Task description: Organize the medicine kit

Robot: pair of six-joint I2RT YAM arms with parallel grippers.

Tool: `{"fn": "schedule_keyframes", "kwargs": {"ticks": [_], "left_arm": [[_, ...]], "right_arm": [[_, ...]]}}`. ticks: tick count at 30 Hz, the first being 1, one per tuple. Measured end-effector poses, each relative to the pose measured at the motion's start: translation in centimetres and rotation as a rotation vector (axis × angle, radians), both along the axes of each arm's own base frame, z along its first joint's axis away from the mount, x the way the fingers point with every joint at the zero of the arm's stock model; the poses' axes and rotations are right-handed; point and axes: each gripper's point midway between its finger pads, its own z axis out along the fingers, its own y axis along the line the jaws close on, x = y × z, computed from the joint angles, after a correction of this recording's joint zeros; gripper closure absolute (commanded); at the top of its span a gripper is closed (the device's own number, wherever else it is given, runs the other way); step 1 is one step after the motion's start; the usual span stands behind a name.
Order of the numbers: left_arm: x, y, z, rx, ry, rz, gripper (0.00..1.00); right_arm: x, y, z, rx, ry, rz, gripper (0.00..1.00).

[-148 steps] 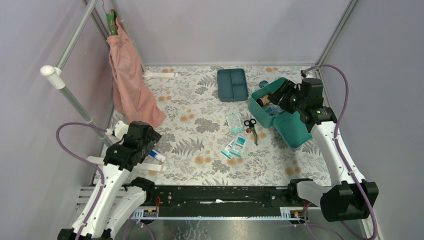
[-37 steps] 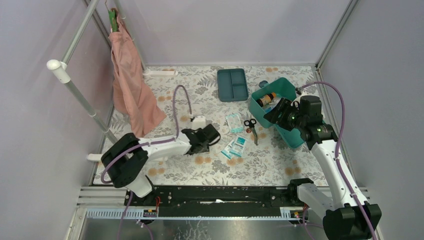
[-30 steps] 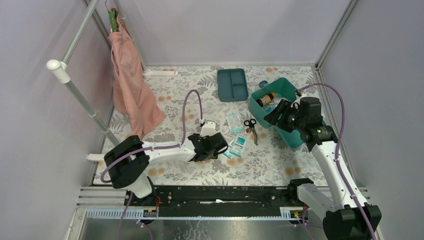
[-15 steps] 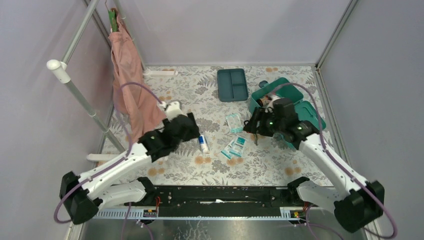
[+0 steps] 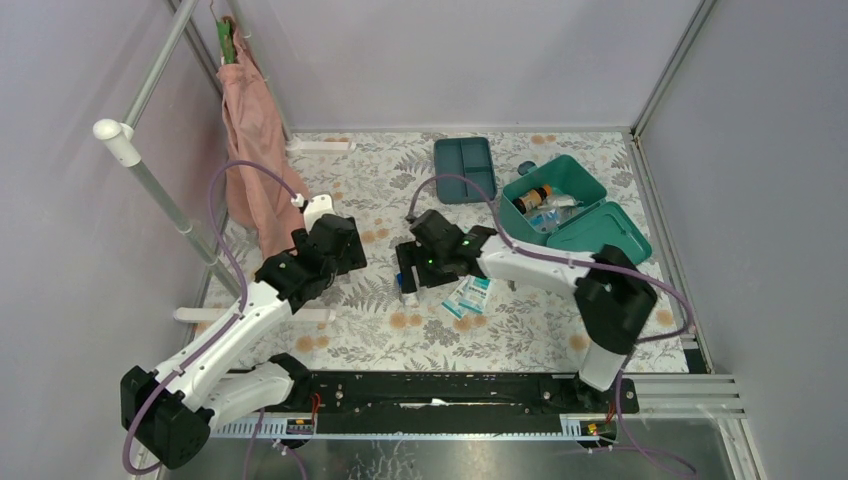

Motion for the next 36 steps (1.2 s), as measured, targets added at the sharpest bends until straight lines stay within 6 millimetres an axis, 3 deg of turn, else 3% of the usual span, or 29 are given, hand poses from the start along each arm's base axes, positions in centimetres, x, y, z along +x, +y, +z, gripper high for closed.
{"fn": "schedule_keyframes", "kwargs": {"ticks": [4, 8, 17, 23, 30, 32, 36], "left_arm": [[0.0, 0.3, -0.4, 0.037, 0.016, -0.009, 0.19], [-0.1, 0.4, -0.8, 0.058, 0.031, -0.02, 0.19], [-0.1, 0.4, -0.9, 0.064, 0.035, -0.023, 0.19], [-0.1, 0.4, -0.9, 0.065, 0.035, -0.025, 0.19], [-0.1, 0.4, -0.9, 0.066, 0.036, -0.026, 0.19], [-0.1, 0.4, -0.9, 0.066, 0.036, -0.026, 0.19], [-0.1, 0.4, -0.9, 0.066, 0.036, -0.027, 0.18]], "right_arm": [[1.0, 1.7, -2.5, -0.078, -0.005, 0.022, 0.21], [2.0, 2.6, -3.7, -0.136, -0.027, 0.026, 0.22], [2.8, 2.5, -7.4, -0.284, -0.046, 0.029, 0.35], [3.2, 2.5, -7.2, -0.296, -0.066, 0.021, 0.57], [2.8, 1.6, -7.0, -0.284, -0.071, -0.017, 0.63], [2.5, 1.1, -5.8, -0.264, -0.078, -0.032, 0.64], [3.0, 0.5, -1.7, -0.162, -0.119, -0.082, 0.64]]}}
